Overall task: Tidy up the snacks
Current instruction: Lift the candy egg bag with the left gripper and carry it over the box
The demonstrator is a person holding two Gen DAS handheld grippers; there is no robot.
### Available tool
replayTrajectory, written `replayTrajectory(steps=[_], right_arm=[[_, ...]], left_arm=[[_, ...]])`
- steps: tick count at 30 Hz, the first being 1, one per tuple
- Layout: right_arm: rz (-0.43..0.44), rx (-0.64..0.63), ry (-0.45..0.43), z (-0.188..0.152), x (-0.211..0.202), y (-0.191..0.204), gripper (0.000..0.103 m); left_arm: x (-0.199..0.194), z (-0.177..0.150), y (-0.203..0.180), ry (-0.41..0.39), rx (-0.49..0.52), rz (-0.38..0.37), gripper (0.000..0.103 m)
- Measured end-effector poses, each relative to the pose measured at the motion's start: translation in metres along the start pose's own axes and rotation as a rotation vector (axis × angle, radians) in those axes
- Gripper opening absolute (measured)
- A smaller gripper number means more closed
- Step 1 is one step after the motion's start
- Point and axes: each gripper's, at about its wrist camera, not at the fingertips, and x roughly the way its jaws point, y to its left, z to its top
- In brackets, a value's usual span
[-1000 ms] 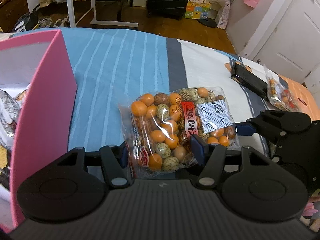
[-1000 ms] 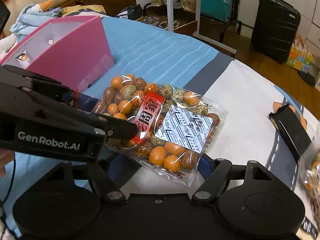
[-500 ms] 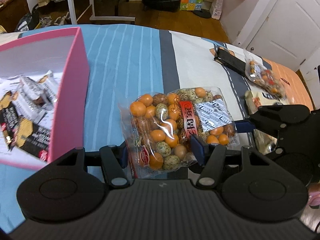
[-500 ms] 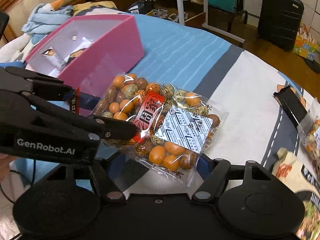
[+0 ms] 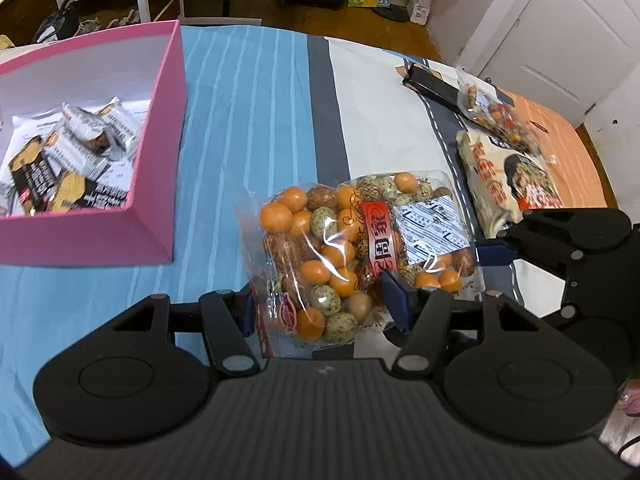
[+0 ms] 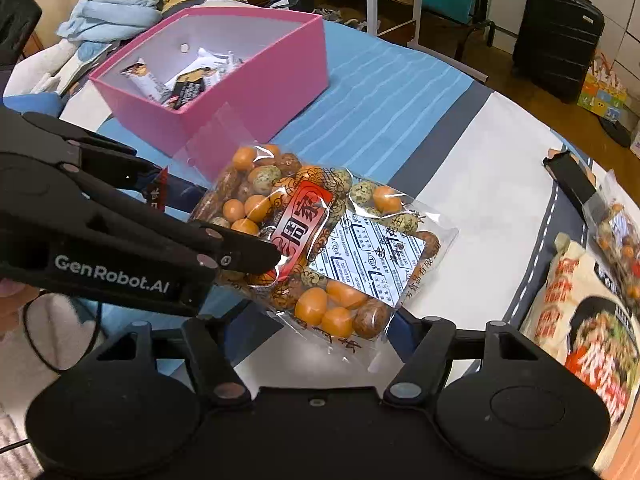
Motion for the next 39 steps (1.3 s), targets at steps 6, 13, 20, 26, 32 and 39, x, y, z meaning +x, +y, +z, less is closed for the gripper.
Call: replayTrajectory(steps=[6, 13, 20, 26, 32, 39], right_arm=[[0.012, -0.016, -0.049, -0.011, -0.023, 0.023, 0.072], [0.044, -0.052, -0.126, -0.014, -0.047, 0.048, 0.068], [0.06, -0.11, -0.209, -0.001, -0.07, 0.075, 0.067], [0.023, -0.177, -0.291, 0.036, -0.079, 0.099, 0.067], [0.054, -0.202, -0.389, 0.088, -0.066, 0.109, 0.067], [0.106, -0.197, -0.402, 0.139, -0.022, 0.112, 0.067]], left_arm=[[-0.036, -0.02, -0.003, -0.052, 0.029, 0.02, 0.059], [-0.081, -0.037, 0.006, -0.121, 0.029, 0.042, 0.059], [-0.127, -0.042, 0.018, -0.21, 0.031, 0.095, 0.059], [-0.156, -0.023, 0.047, -0.3, 0.019, 0.122, 0.06], [-0.167, 0.012, 0.096, -0.36, -0.013, 0.14, 0.06], [-0.142, 0.048, 0.158, -0.366, -0.052, 0.155, 0.06]])
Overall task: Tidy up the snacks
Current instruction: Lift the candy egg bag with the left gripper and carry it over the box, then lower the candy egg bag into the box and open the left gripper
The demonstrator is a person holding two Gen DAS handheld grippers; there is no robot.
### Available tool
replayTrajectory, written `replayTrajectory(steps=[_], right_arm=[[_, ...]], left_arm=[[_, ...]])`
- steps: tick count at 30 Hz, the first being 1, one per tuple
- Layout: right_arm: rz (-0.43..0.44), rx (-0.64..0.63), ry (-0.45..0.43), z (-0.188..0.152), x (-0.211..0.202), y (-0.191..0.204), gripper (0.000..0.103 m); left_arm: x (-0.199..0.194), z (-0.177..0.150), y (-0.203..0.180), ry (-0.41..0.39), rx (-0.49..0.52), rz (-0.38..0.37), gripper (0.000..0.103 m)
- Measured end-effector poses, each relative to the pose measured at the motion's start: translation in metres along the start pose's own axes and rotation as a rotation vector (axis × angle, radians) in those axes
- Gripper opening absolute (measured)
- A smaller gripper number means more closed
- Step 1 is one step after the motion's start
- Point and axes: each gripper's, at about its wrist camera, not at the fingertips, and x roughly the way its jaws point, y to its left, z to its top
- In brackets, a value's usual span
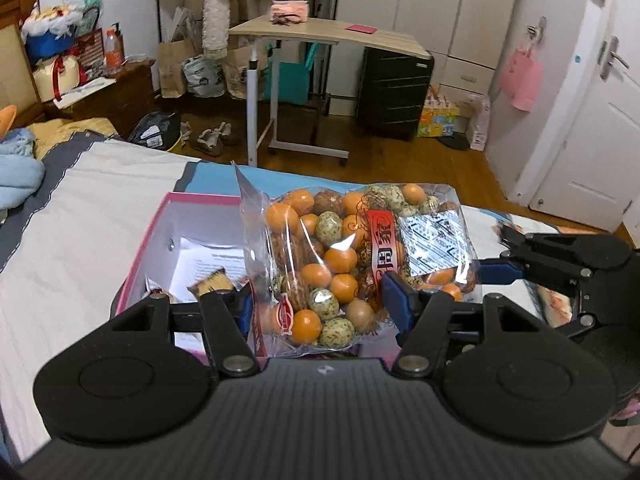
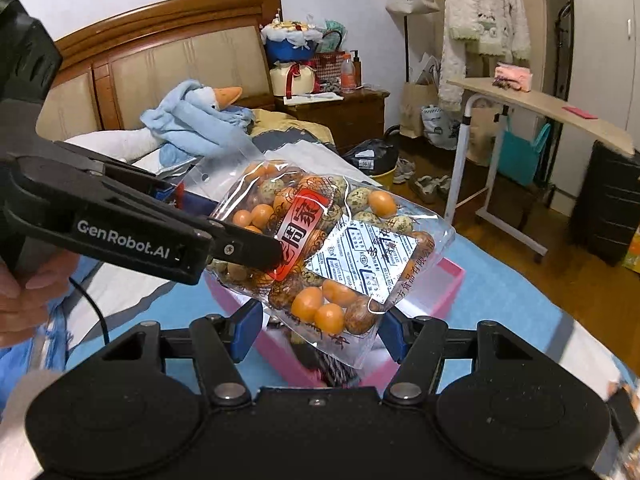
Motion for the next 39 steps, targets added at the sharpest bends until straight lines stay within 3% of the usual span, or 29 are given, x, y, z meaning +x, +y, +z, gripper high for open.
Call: replayTrajectory(steps=[5, 9, 21, 24, 26, 33, 39], right_arm=[[-0.019, -0.012, -0.003, 0.006, 0.05, -0.001, 0.066], [0.03, 0.06, 0.044, 0.01, 0.088, -0.008, 0.064], [0.033, 0.13, 0.213, 0.011, 0.176, -0.021, 0.062], [0.045, 0.173, 0.221, 0.013, 0.182, -0.026, 0.063], [0.037, 0.174, 0.193, 0.012, 0.174, -0.031, 0.066], [0.079, 0.139, 0.18, 0.005, 0.113, -0.051, 0.067], [0.079, 0.108, 0.168, 0.005, 0.03, -0.076, 0.069]], left_arm=[[0.039, 0.014, 0.034, 0.009, 0.007, -0.002, 0.059], [0.07, 0.02, 0.055, 0.033, 0.033, 0.033, 0.06], [0.155, 0.012, 0.094, 0.117, -0.022, 0.109, 0.063], [0.16, 0.011, 0.088, 0.099, 0.028, 0.203, 0.063], [0.155, 0.01, 0.084, 0.053, 0.055, 0.27, 0.065], [0.107, 0.013, 0.069, -0.002, 0.046, 0.2, 0.067], [0.06, 0.014, 0.031, 0.013, 0.098, 0.127, 0.069]])
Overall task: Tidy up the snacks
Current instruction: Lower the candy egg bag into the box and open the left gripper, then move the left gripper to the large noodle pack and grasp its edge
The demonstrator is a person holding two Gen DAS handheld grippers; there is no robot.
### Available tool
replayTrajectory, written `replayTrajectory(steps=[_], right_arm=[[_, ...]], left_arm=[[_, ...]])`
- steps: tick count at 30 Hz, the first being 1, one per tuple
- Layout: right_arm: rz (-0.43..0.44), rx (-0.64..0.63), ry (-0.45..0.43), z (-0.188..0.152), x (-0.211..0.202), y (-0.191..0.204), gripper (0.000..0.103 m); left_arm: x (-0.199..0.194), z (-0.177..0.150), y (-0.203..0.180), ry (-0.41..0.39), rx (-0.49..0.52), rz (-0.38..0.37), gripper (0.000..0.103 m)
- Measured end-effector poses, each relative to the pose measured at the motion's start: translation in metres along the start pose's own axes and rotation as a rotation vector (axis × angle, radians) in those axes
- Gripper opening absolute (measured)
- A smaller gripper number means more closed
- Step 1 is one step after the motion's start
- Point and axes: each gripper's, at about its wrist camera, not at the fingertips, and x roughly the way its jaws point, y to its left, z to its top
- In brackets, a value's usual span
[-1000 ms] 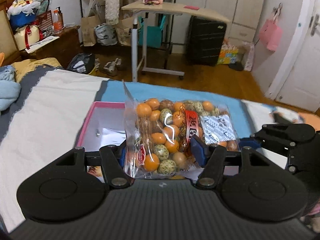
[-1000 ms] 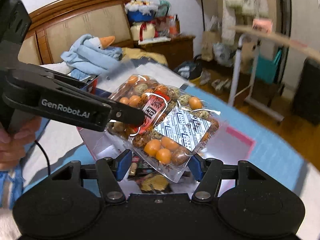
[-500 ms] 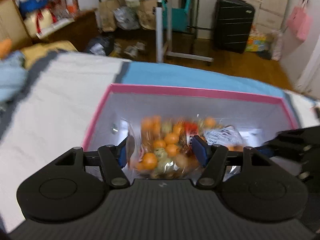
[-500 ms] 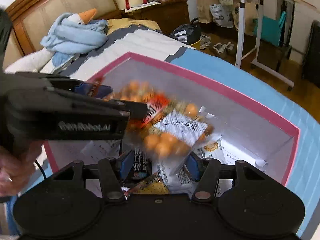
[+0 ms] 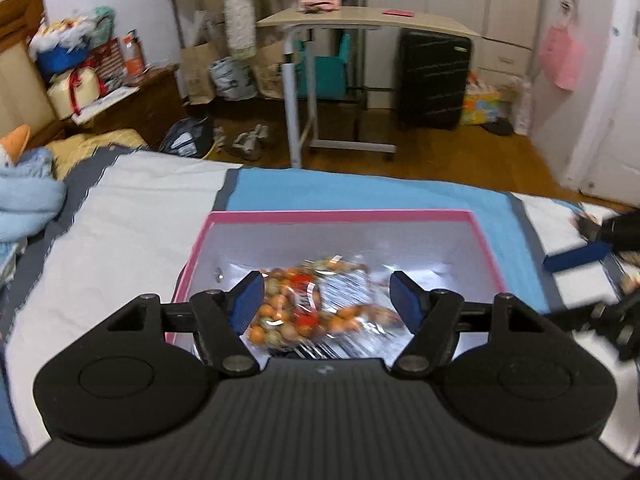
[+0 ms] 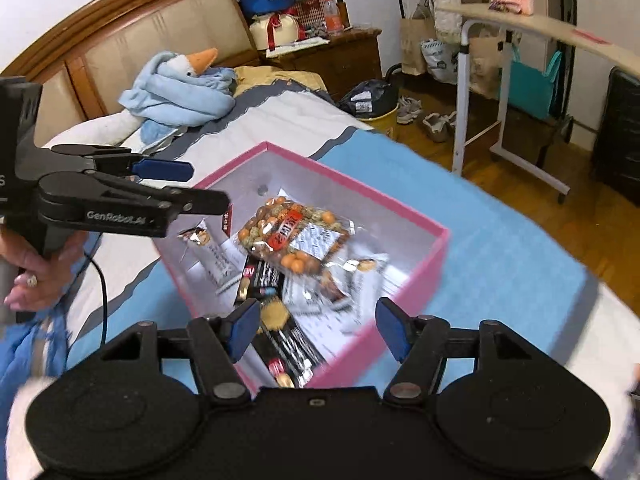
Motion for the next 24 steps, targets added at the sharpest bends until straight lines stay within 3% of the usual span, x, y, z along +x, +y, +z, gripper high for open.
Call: replayTrajectory(steps=[4, 13, 21, 24], right_arm=[[-0.028, -0.026, -0.03, -0.005, -0.053, -0.004, 0.07], [-0.06, -0.044, -0.035, -0.047, -0.155, -0.018, 0.073], [-0.118, -0.019, -0.019, -0.111, -0.225, -0.049, 0.075], [-0.148, -0.003, -0.002, -0.139, -0.241, -0.066, 0.085]], left_arm=[[-0.035, 0.005, -0.028, -0.026, 0.091, 0.025, 0.074], [-0.095, 0.013, -0.1, -0.014, 0.173, -0.082, 0.082], [-0.111, 0.006, -0.175, 0.008, 0.228, -0.206, 0.086], [-0.106, 0.0, -0.205, 0.031, 0.243, -0.254, 0.087]])
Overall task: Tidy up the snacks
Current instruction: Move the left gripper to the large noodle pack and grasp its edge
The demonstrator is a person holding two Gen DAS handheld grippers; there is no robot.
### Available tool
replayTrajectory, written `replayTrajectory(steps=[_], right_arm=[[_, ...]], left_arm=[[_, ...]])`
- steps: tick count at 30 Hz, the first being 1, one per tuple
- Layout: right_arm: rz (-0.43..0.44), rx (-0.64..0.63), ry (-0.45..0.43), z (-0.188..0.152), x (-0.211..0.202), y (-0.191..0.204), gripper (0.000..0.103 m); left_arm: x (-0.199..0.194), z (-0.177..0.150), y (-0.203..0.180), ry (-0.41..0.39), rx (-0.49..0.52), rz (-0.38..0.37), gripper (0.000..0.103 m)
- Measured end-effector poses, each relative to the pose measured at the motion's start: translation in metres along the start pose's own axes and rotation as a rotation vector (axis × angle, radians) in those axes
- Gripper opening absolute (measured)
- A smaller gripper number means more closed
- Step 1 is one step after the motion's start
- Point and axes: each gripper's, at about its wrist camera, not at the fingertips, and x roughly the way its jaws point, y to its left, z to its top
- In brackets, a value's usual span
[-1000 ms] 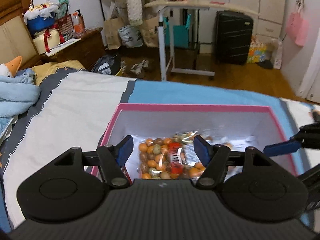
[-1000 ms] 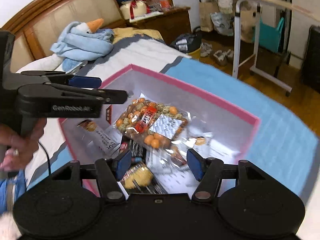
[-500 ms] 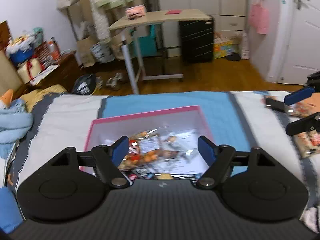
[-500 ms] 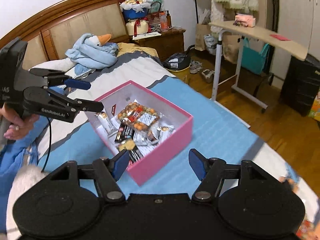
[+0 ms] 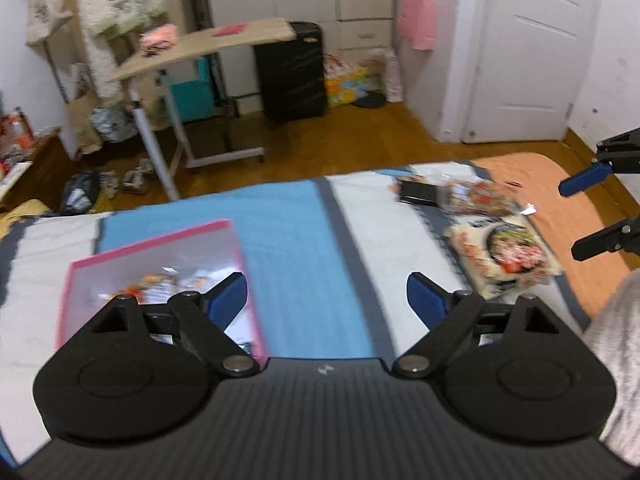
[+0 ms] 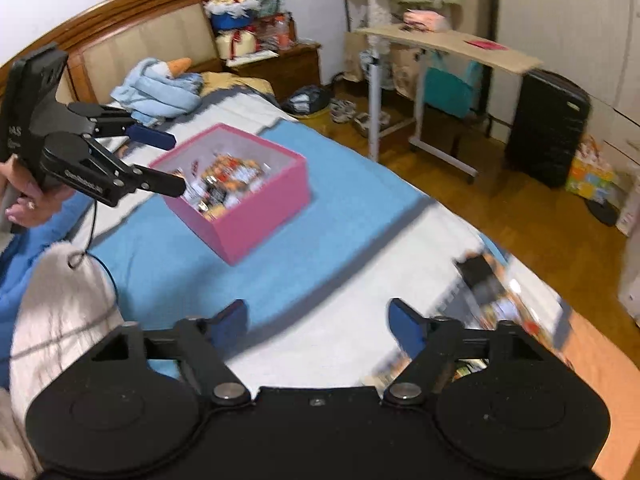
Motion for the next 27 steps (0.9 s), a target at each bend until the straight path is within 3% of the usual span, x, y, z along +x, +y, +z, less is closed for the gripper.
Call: replayTrajectory(steps=[7, 14, 20, 27], right_arm=[[-0.059, 0.061, 0.061, -0.056, 0.002, -0.049, 0.085], [-0.053, 0.218, 0.164, -0.111, 0.037, -0.116, 0.085], [-0.043, 0.271, 0.221, -0.146, 0.067, -0.141, 0.085], [-0.05, 0.217, 0.228, -0.162, 0.094, -0.145, 0.085]], left_arm=[[0.048, -0.007, -0.065, 0.032, 0.072, -0.121, 0.094], [0.114, -0.007, -0.111, 0.073, 0.016, -0.242, 0.094], [0.169, -0.007, -0.147, 0.126, 0.024, -0.268, 0.094], [0.224, -0.011, -0.157, 0.205, -0.057, -0.29, 0.094]])
